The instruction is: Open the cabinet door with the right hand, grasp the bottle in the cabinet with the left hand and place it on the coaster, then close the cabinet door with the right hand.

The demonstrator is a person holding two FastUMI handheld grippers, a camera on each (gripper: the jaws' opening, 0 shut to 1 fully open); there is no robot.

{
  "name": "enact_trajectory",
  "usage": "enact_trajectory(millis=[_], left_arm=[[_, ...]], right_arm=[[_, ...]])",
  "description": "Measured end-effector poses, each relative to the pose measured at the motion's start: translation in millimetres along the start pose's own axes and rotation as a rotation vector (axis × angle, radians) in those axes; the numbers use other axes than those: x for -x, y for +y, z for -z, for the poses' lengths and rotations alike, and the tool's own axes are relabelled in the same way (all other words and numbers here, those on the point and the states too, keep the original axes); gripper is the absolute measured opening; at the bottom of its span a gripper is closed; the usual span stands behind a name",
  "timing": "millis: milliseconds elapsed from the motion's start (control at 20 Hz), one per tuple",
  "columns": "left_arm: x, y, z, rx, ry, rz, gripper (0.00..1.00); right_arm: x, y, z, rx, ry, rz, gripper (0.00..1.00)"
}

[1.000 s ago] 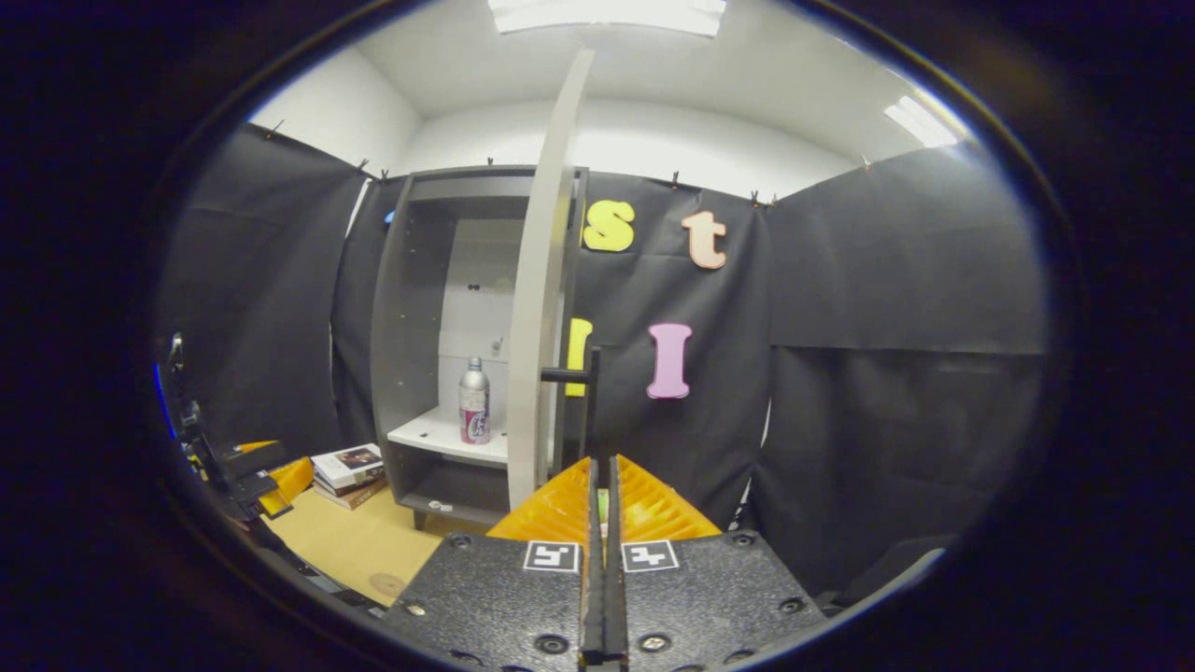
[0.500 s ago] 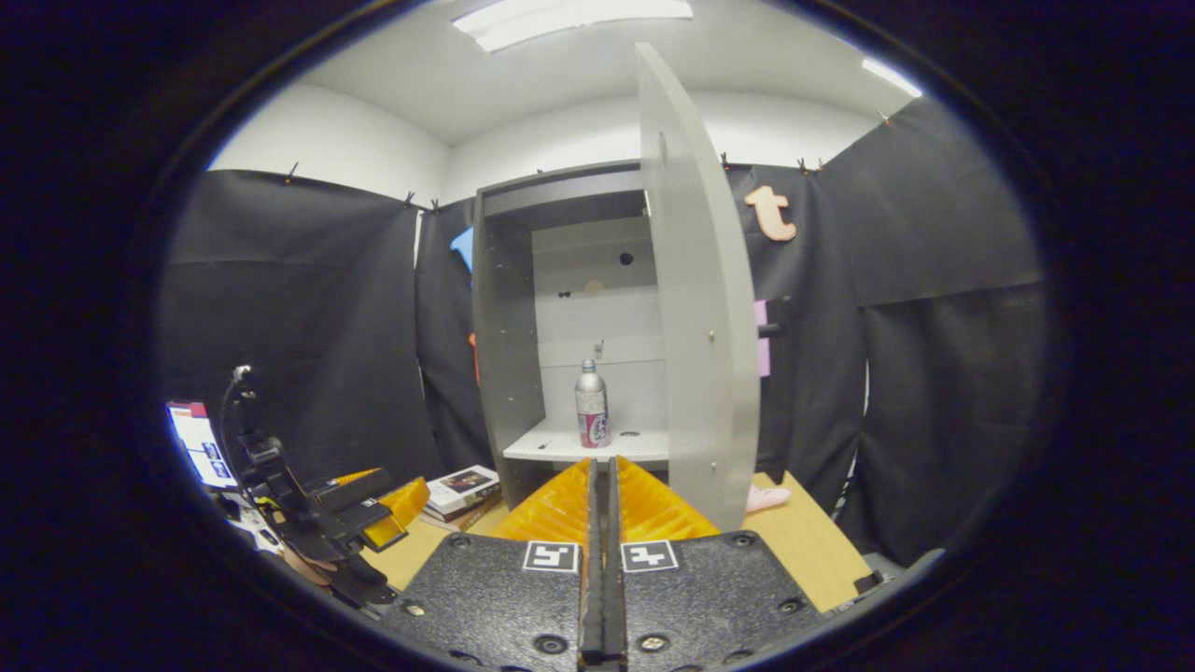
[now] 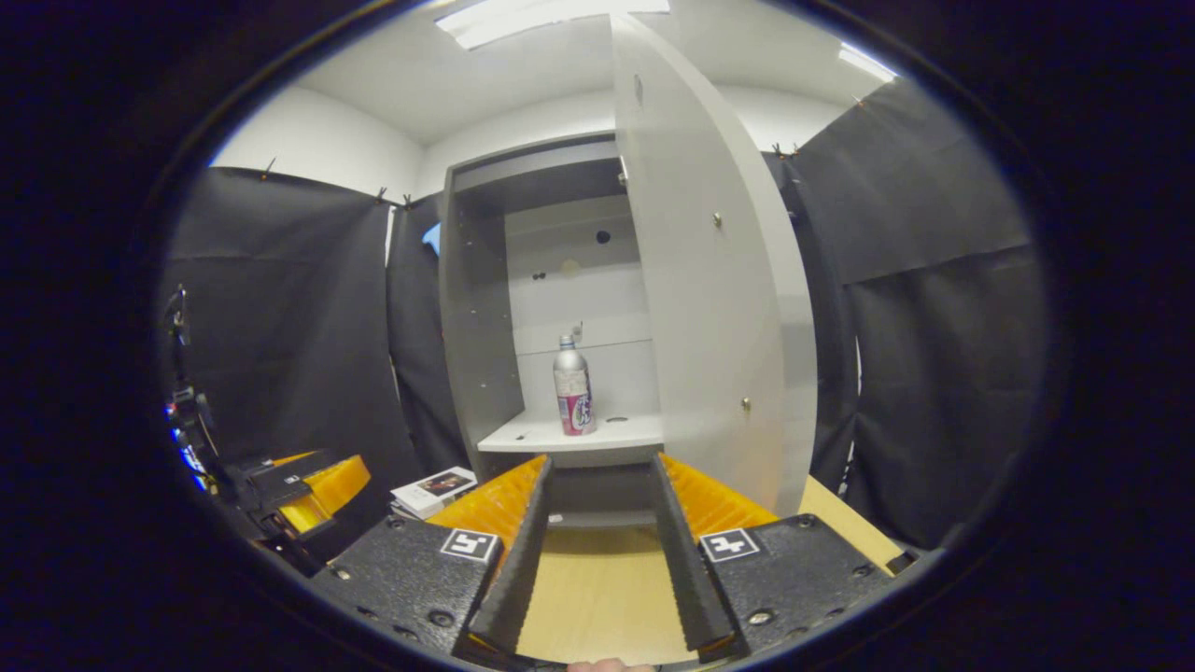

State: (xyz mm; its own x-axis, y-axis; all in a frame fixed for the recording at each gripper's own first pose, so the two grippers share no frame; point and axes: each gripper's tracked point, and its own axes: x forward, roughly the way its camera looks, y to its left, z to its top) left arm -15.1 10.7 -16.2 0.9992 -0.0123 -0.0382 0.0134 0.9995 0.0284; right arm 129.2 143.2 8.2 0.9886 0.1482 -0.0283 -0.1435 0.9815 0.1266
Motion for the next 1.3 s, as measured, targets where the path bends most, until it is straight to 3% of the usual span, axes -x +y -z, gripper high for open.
enact_trajectory(millis=[100,150,350,550,750,1050,1300], left_arm=[[-4,-4,2,0.003,0.006,0.011,0.95],[-7,-8,2,0.005,0.005,0.018,0.95],[-34,-30,-1,0.017,0.010,0.076,0.95],[-90,-64,-15,0.000,0.009,0.152,0.95],[-155,-107,-12,0.048,0.047,0.247,0.95],[-248,-128,-3,0.030,0.037,0.223,0.95],[-303,-146,9,-0.042,0.010,0.201,0.95]], right_arm=[[-2,1,2,-0.012,-0.003,-0.006,0.74],[-1,3,2,-0.020,-0.004,-0.021,0.84],[-3,3,7,-0.002,-0.001,-0.039,0.94],[0,4,7,0.023,0.002,-0.053,0.94],[1,3,12,0.036,0.013,-0.056,0.94],[-2,2,20,0.030,0.037,-0.065,0.95],[-11,4,28,0.034,0.066,-0.070,0.94]])
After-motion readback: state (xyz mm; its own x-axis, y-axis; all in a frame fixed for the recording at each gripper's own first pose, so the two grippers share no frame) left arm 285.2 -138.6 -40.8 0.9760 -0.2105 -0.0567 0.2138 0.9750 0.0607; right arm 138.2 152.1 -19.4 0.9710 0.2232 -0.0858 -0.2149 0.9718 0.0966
